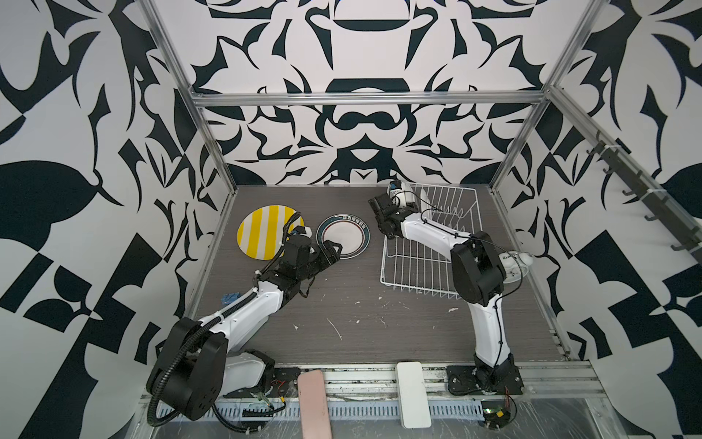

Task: Unload the plates from the dish rack
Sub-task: Pick up the plate from the dish rack.

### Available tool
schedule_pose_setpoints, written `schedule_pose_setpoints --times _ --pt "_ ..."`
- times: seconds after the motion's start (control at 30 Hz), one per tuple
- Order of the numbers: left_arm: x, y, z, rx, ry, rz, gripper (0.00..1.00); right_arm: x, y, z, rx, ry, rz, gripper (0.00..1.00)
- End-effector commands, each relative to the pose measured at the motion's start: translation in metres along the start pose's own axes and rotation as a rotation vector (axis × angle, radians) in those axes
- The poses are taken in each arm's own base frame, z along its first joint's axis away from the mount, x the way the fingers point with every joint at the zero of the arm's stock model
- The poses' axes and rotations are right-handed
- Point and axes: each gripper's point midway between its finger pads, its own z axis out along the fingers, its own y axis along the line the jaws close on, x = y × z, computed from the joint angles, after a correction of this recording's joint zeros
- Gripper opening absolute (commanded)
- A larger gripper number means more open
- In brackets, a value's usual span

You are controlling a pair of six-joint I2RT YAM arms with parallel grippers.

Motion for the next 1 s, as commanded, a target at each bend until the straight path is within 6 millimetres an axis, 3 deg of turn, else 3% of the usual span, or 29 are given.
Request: schedule_pose_setpoints --times 0.0,0.97 --pt "0.002 0.002 -0.005 -0.009 -0.005 0.003 0.82 -0.013 -0.012 -0.014 0.009 -0.031 -0.018 0.13" --pt "-0.001 -0.003 -0.008 -0.007 -0.010 0.013 0.82 -0.051 -0.042 -0.052 0.008 -0.133 0.053 0.11"
